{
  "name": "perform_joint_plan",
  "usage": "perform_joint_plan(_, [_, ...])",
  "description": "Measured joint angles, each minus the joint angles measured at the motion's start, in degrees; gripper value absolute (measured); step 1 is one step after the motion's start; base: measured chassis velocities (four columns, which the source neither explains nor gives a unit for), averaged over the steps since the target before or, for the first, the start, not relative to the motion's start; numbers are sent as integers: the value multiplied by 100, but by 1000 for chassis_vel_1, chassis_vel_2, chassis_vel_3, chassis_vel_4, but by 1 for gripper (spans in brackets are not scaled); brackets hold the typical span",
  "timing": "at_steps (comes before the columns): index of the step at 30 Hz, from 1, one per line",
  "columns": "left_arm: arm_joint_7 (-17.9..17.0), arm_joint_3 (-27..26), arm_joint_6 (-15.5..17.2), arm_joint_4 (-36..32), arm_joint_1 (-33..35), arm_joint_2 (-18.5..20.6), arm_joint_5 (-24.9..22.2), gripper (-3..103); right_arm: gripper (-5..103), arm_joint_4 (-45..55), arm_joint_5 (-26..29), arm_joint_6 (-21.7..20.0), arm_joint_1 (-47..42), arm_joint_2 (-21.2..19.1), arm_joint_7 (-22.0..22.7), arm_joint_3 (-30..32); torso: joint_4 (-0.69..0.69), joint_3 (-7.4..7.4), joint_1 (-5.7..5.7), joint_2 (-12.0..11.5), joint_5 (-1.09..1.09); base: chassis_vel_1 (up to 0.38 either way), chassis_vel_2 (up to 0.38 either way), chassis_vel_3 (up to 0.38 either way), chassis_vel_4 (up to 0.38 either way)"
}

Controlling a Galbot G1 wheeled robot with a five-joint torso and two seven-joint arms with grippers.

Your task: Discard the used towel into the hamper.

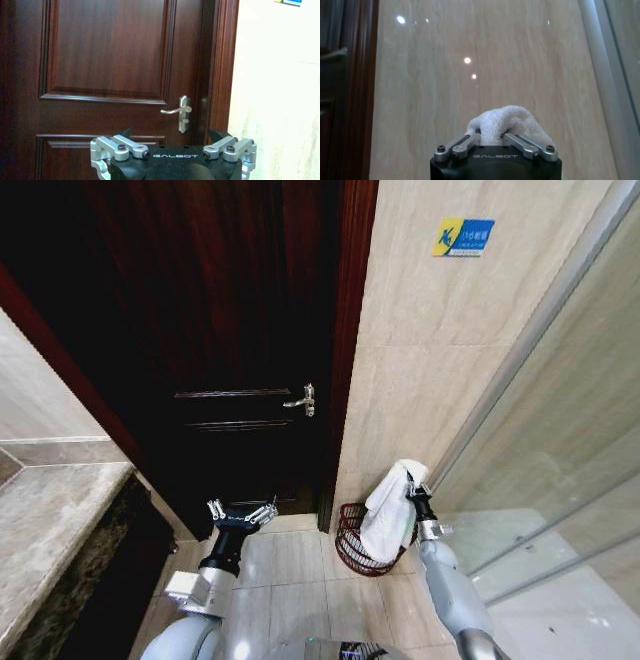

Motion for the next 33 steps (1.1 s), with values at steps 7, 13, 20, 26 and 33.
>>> perform_joint_plan(7, [0, 0, 0, 0, 0, 0, 0, 100, 7, -706, -91, -3, 168, 60, 5, -3, 0, 0, 0, 0, 1, 0, 0, 0, 0])
perform_joint_plan(13, [0, 0, 0, 0, 0, 0, 0, 100, 7, -536, -202, -7, 260, 118, 132, 47, -1, 1, 0, 0, 2, 0, 0, 0, 0])
perform_joint_plan(20, [1, 0, 0, 0, 0, 0, 0, 100, 7, -93, -268, -7, 710, 197, 333, 136, 2, 0, 0, 0, -1, 0, 0, 0, 0])
perform_joint_plan(26, [1, 0, 0, 0, 0, 0, 0, 100, 7, -99, -338, -7, 734, 213, 385, 143, 2, 0, 0, 0, -1, 0, 0, 0, 0])
perform_joint_plan(33, [0, 0, 0, 0, 0, 0, 0, 100, 7, -481, -373, -7, 348, 230, 442, 163, -2, 0, 0, 0, -1, 0, 0, 0, 0])
